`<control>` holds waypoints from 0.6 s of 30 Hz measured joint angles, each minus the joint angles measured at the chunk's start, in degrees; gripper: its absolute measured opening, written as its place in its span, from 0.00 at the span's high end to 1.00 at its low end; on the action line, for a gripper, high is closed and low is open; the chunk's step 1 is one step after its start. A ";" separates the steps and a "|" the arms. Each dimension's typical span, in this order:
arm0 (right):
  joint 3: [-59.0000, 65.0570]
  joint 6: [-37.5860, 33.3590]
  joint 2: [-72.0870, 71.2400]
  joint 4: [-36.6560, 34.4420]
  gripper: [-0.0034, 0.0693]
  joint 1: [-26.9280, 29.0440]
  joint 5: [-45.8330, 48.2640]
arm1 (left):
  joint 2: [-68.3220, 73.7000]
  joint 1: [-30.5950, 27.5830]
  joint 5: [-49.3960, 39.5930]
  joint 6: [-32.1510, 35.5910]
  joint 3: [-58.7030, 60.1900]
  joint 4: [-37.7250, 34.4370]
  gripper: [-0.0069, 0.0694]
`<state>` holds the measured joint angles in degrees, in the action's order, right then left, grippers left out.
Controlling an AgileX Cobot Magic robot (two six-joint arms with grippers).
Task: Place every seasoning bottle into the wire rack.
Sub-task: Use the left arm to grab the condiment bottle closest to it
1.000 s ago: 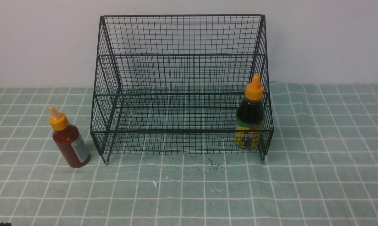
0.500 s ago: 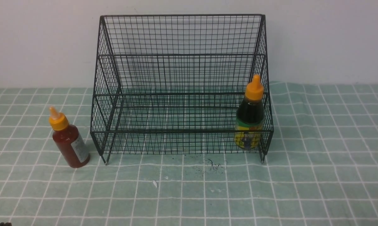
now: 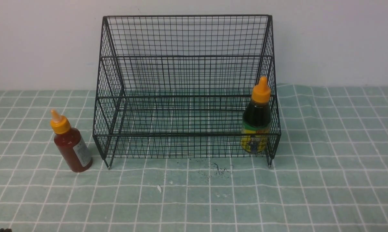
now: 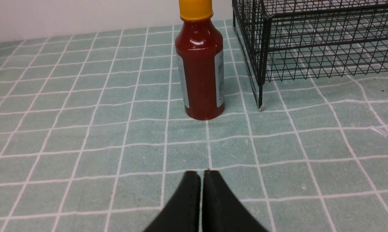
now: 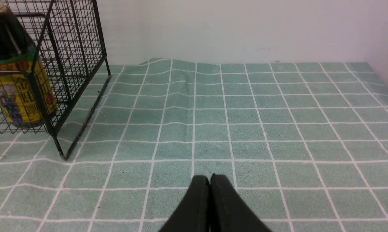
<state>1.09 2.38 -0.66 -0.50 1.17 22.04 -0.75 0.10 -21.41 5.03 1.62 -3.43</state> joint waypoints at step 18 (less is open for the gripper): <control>0.00 0.06 0.00 0.00 0.97 0.00 0.00 | 0.00 -0.05 20.94 -4.68 0.06 -12.88 0.92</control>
<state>1.09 2.44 -0.66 -0.50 1.17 22.04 -0.75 0.06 -0.48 0.35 1.68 -16.31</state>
